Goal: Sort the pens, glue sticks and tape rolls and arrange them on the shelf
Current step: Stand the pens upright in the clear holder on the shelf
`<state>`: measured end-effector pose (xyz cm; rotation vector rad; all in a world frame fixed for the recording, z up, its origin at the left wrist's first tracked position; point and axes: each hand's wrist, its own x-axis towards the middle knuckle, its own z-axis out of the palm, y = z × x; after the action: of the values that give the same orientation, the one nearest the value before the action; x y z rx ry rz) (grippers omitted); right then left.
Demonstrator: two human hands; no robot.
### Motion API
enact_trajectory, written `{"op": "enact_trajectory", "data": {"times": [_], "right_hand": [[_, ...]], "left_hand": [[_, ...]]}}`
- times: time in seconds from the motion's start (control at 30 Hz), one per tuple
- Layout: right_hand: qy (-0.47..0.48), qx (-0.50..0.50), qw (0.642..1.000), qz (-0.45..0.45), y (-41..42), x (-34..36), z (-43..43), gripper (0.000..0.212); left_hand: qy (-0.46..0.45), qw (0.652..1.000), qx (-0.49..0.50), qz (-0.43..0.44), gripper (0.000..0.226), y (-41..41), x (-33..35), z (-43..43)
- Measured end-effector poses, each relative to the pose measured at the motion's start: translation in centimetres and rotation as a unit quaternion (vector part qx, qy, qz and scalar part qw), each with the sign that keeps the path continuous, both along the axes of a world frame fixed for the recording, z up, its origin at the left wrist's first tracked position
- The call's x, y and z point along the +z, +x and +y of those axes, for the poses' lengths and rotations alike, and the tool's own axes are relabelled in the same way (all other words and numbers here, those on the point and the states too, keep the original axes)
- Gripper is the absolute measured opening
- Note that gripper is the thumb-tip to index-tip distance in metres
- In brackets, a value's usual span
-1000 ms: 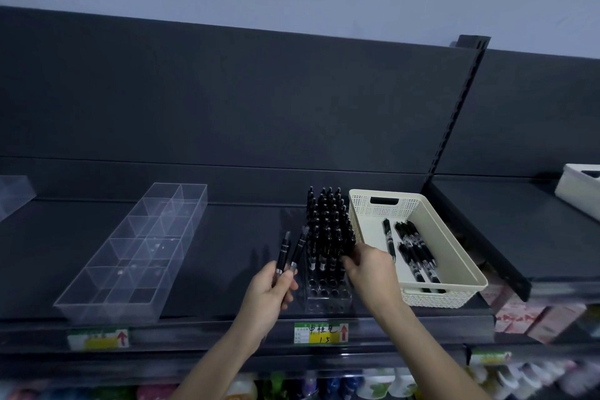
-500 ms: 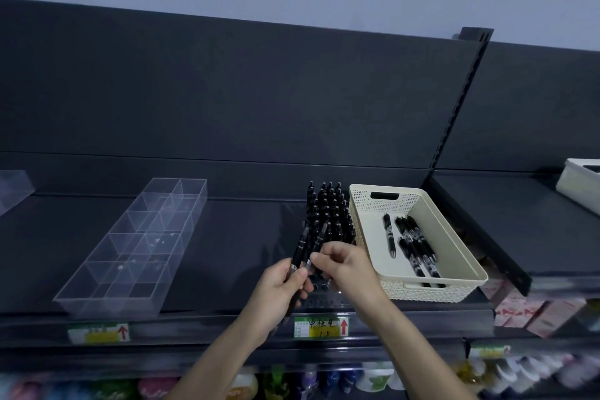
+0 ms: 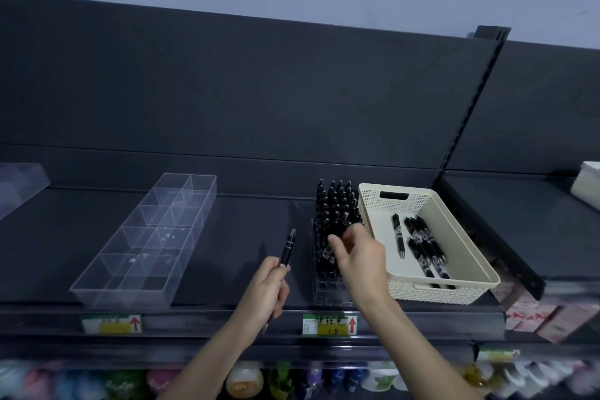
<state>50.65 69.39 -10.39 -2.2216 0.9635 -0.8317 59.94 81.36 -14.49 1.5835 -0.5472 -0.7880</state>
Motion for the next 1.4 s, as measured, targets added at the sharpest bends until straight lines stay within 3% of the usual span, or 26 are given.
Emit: {"op": "enact_trajectory", "data": {"times": [0.13, 0.33, 0.73, 0.97, 1.1, 1.17, 1.3, 1.4], "right_hand": [[-0.058, 0.003, 0.998, 0.033, 0.3, 0.1, 0.0, 0.018], [-0.058, 0.006, 0.991, 0.123, 0.6, -1.7, 0.6, 0.021], [-0.054, -0.009, 0.989, 0.138, 0.7, -2.2, 0.8, 0.023], [-0.017, -0.014, 0.997, 0.073, -0.9, -2.1, 0.8, 0.02], [0.045, 0.042, 0.998, 0.002, -1.8, -1.0, 1.3, 0.013], [0.073, 0.071, 0.995, -0.003, -1.8, -0.6, 1.8, 0.013], [0.069, 0.05, 0.996, 0.031, -1.9, -0.8, 1.5, 0.032], [0.114, 0.03, 0.993, -0.004, -2.9, -0.6, 0.1, 0.029]], "left_hand": [[0.002, 1.0, 0.001, -0.022, 0.016, 0.3, -0.1, 0.3], [0.002, 0.999, -0.007, -0.033, 0.016, 0.5, -0.3, 0.7], [-0.014, 0.998, -0.015, -0.058, 0.009, 0.4, -0.4, 0.7], [-0.053, 0.998, 0.03, -0.025, 0.015, 0.2, -0.3, 0.4], [-0.068, 0.997, 0.02, -0.03, 0.019, -0.6, -0.1, -0.6], [-0.069, 0.997, 0.001, -0.044, 0.021, -1.4, -0.1, -1.3], [-0.063, 0.994, -0.042, -0.079, 0.024, -3.1, -0.2, -2.4], [-0.022, 0.987, -0.048, -0.149, 0.023, -2.8, -0.7, -2.6]]}}
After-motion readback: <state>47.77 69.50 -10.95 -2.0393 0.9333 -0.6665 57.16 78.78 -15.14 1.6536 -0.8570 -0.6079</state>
